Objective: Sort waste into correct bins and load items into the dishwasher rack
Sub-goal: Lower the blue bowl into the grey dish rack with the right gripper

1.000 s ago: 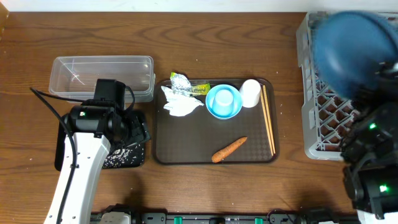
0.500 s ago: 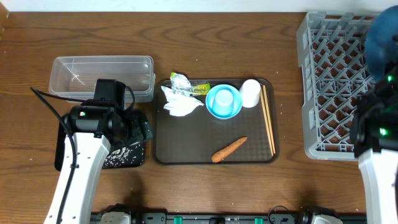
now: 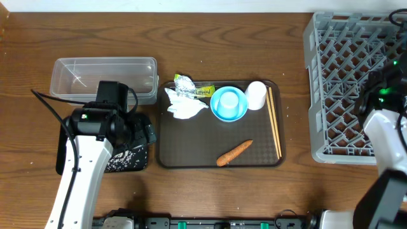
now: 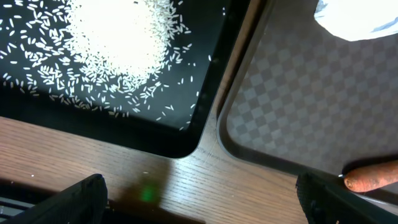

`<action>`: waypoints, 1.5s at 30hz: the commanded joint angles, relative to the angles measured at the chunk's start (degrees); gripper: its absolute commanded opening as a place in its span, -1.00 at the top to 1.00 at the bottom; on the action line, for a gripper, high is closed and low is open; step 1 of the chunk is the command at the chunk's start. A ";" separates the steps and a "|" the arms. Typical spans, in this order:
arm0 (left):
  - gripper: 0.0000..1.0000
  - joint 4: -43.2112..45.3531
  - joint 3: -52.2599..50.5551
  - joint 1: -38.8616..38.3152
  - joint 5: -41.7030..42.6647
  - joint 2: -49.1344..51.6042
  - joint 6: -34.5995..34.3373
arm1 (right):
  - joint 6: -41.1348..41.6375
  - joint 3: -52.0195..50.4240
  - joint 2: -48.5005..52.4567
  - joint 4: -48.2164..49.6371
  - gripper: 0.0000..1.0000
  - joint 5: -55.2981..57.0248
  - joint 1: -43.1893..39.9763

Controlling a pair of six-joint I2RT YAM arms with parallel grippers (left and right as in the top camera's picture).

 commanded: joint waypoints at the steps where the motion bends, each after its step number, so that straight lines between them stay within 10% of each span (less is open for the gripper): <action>1: -1.00 -0.33 0.68 0.33 -0.24 -0.52 0.13 | -6.43 0.55 4.02 1.64 0.97 -1.73 -2.47; 39: -1.00 -0.33 0.68 0.33 -0.24 -0.52 0.13 | -5.92 0.55 14.08 -1.49 0.97 -2.75 -5.35; 45: -1.00 -0.33 0.68 0.33 -0.26 -0.52 0.13 | -6.71 0.55 14.05 12.26 0.97 0.59 -6.21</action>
